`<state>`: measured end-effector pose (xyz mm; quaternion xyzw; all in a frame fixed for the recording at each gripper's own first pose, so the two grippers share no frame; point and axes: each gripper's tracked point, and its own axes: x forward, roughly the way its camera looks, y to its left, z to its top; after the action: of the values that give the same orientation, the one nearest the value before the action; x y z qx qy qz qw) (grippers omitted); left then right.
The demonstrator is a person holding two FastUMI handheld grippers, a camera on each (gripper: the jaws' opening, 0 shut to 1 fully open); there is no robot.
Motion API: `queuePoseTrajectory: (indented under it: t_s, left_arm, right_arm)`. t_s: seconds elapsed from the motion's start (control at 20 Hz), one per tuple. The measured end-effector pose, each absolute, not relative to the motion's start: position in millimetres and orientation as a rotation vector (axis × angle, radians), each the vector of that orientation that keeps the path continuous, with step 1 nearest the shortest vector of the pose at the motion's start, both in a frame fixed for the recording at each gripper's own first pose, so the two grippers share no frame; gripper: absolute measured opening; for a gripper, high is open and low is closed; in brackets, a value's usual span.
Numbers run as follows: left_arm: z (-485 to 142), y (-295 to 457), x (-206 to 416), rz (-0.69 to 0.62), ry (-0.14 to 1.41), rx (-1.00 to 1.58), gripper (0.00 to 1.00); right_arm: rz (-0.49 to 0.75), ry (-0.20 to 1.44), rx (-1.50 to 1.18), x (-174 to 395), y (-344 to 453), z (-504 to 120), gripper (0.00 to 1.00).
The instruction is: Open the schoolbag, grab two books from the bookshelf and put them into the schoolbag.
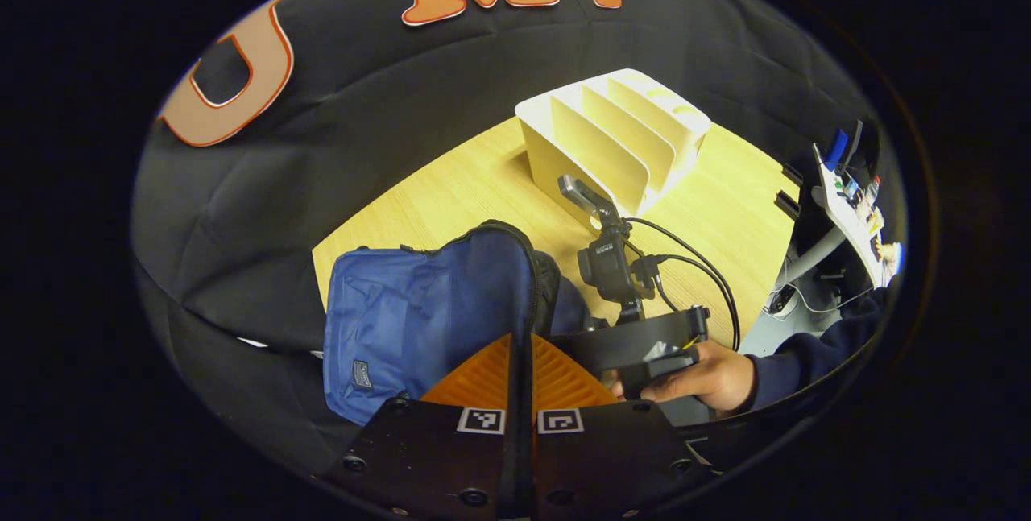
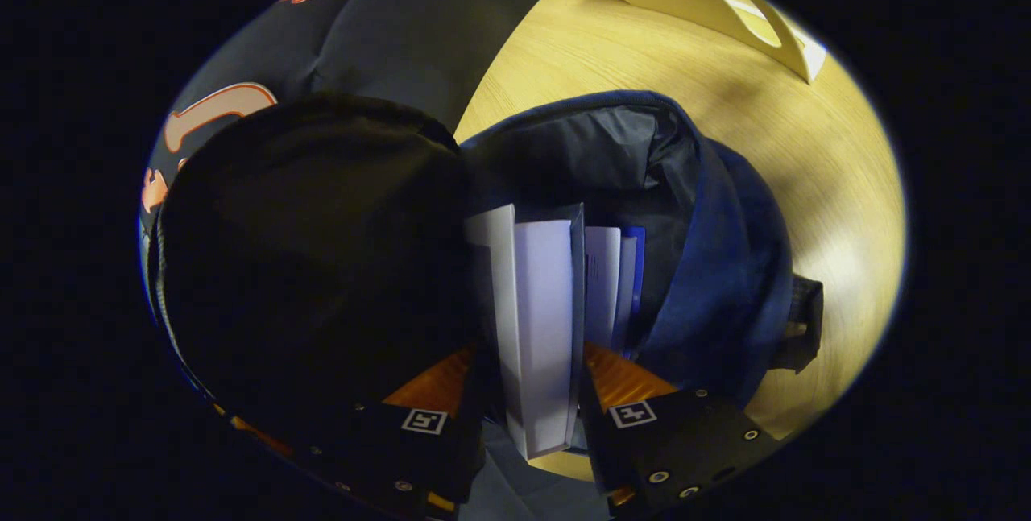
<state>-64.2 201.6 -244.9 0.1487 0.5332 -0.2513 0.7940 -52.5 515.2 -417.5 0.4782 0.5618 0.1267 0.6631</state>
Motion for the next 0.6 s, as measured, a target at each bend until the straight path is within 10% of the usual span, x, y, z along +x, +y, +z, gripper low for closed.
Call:
queuePoseTrajectory:
  t_s: [0.15,0.2,0.25,0.35,0.6]
  left_arm:
    - [-243,213,-61,-0.506,1.139,0.311,0.01]
    - [-242,216,-59,-0.497,1.135,0.313,0.01]
    - [-240,220,-58,-0.487,1.131,0.310,0.01]
    - [-238,222,-56,-0.472,1.127,0.283,0.01]
    - [-240,229,-57,-0.438,1.128,0.241,0.01]
  right_arm:
    - [0.307,1.270,1.034,-53,510,-412,0.63]
    - [0.306,1.269,1.032,-52,507,-410,0.50]
    - [0.316,1.263,1.039,-53,505,-406,0.77]
    - [0.333,1.269,1.049,-56,499,-399,0.89]
    - [0.351,1.229,1.050,-58,471,-371,0.95]
